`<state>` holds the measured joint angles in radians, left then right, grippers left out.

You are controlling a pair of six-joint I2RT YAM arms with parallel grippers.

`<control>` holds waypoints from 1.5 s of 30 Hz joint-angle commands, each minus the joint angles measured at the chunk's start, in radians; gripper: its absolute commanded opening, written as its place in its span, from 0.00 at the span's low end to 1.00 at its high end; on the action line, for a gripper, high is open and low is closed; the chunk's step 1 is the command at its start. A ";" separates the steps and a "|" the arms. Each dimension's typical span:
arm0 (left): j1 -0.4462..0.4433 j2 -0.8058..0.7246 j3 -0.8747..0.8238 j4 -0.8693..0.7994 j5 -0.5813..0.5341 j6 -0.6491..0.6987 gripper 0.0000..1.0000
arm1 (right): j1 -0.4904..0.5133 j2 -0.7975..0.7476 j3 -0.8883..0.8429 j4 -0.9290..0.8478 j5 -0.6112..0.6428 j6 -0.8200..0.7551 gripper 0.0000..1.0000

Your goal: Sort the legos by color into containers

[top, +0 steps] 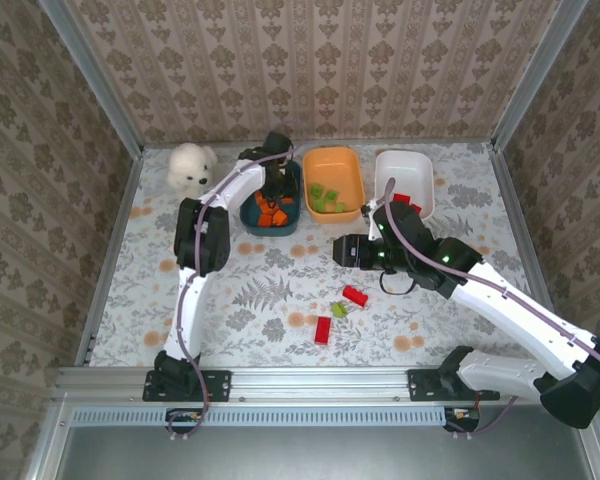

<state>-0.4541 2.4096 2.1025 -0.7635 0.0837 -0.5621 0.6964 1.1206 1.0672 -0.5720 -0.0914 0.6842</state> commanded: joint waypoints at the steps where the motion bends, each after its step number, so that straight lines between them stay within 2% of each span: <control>1: 0.003 -0.060 -0.035 -0.019 0.028 -0.031 0.42 | -0.006 0.021 0.023 0.009 -0.027 -0.006 0.58; 3: 0.004 -0.080 -0.059 0.000 0.033 -0.040 0.48 | -0.006 0.031 0.037 -0.008 -0.022 -0.011 0.58; 7: 0.005 -0.122 -0.063 0.015 0.029 -0.050 0.56 | -0.003 0.045 0.063 -0.059 -0.014 -0.037 0.58; 12: 0.005 -0.204 -0.052 0.016 0.013 -0.063 0.60 | 0.016 0.067 0.091 -0.166 0.006 -0.052 0.59; 16: 0.004 -0.334 -0.122 0.045 -0.012 -0.065 0.63 | 0.060 0.097 0.103 -0.250 0.033 -0.021 0.59; 20: 0.004 -0.539 -0.305 0.110 -0.022 -0.035 0.65 | 0.119 0.160 0.118 -0.332 0.063 0.067 0.59; 24: 0.005 -0.769 -0.557 0.179 0.001 -0.019 0.69 | 0.198 0.326 0.127 -0.411 0.049 0.206 0.63; 28: -0.060 -1.022 -0.835 0.260 0.057 0.029 0.79 | 0.297 0.462 0.137 -0.376 0.053 0.309 0.74; 33: -0.090 -1.372 -1.136 0.285 0.146 0.036 0.88 | 0.350 0.621 0.190 -0.336 0.054 0.417 0.74; 39: -0.093 -1.678 -1.279 0.125 0.195 0.021 0.92 | 0.369 0.745 0.229 -0.312 0.057 0.535 0.67; 45: -0.093 -1.782 -1.297 0.054 0.218 -0.004 0.92 | 0.381 0.777 0.225 -0.322 0.065 0.595 0.63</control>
<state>-0.5468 0.6392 0.8249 -0.6571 0.2676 -0.5541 1.0637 1.8660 1.2900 -0.8864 -0.0368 1.2098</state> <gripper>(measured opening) 0.914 0.638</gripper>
